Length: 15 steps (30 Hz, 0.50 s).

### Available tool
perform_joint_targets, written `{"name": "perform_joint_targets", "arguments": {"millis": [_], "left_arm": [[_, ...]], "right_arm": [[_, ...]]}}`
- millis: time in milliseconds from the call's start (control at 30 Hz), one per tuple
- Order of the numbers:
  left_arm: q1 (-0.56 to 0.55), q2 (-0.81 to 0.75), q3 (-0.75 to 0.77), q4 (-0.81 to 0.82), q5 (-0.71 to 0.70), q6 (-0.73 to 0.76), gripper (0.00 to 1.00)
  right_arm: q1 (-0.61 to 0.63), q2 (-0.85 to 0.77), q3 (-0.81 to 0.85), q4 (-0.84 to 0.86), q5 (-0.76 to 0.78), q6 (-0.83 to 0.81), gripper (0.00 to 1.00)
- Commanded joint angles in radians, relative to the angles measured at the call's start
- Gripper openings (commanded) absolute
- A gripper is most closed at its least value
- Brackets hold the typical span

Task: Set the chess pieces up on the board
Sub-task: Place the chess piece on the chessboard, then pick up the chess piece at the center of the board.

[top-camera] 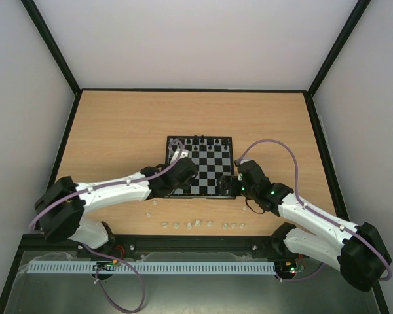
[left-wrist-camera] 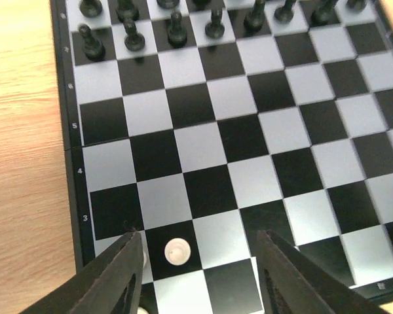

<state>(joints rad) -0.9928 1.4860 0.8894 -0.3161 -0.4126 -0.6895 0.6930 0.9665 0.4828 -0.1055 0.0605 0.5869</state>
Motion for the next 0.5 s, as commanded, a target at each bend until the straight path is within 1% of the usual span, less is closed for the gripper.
{"name": "perform_joint_targets", "arguments": {"millis": [0,100,167,300,467], "left_arm": [[-0.015,-0.129,-0.01,-0.02,-0.086,0.06,0.54],[-0.014,-0.224,-0.054,-0.008,-0.152,0.084,0.59],[-0.008,-0.272,-0.084,-0.002,-0.184,0.091,0.6],[0.031,-0.327,-0.139,0.022,-0.194,0.097,0.62],[0.087,-0.366,-0.218,0.079,-0.171,0.086,0.77]], "right_arm": [[-0.004,-0.005,-0.018,-0.006,0.007,-0.009,0.92],[-0.004,-0.002,-0.018,-0.002,0.011,-0.01,0.93],[-0.005,0.002,-0.019,0.0,0.014,-0.01,0.95],[-0.005,0.003,-0.022,0.004,0.025,-0.01,1.0],[-0.004,0.004,-0.028,0.009,0.045,-0.01,0.99]]}}
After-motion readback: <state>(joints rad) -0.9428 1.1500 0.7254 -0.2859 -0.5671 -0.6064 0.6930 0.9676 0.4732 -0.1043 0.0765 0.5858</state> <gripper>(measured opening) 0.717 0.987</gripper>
